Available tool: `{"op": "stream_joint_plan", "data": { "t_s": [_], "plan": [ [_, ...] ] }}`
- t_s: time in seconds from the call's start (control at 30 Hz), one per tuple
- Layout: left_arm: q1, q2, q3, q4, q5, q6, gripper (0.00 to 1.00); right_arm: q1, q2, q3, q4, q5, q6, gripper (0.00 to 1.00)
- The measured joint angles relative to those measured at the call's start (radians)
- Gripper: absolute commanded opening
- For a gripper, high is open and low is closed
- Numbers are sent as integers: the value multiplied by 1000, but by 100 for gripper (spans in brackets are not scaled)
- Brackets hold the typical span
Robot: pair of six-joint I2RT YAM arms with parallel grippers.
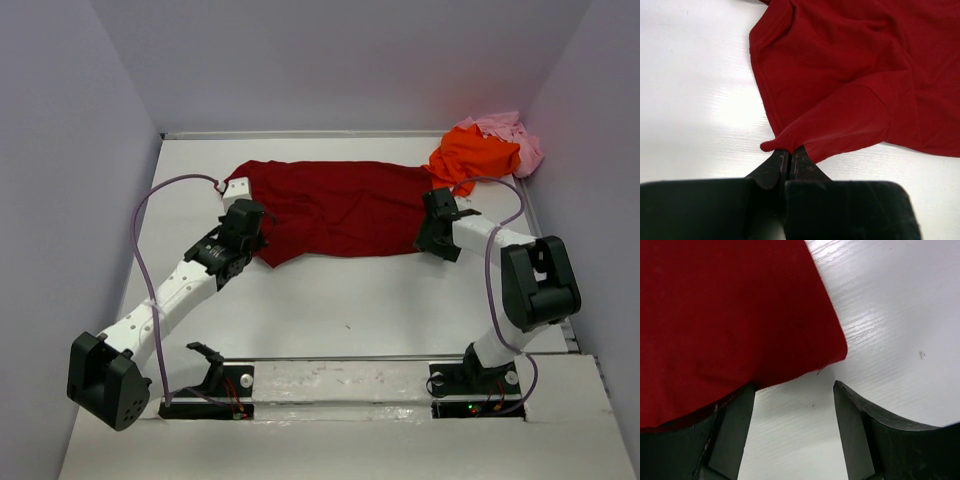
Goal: Fold and stack the t-shirts
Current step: Flatten out the tshirt
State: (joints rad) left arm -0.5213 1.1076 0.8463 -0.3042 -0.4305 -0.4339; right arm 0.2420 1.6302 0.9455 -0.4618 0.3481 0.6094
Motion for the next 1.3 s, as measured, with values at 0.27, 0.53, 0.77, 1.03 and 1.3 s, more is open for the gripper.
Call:
{"op": "stream_joint_plan", "data": {
  "t_s": [0.27,0.53,0.77,1.03,1.3],
  "plan": [
    [0,-28,-5,1,-7,10,0,-42,11,15,-1,16,7,69],
    [13,-40,-5,2,-6,18,0,-73,-43,37,0,38,4,69],
    [15,-55,-13,4,-6,19,0,-134,12,45,-1,11,0,67],
    [18,-58,-16,8,-6,23,0,-143,65,49,13,-39,-5,50],
    [19,-58,-16,8,-7,23,0,-144,80,59,47,-107,-25,0]
  ]
}}
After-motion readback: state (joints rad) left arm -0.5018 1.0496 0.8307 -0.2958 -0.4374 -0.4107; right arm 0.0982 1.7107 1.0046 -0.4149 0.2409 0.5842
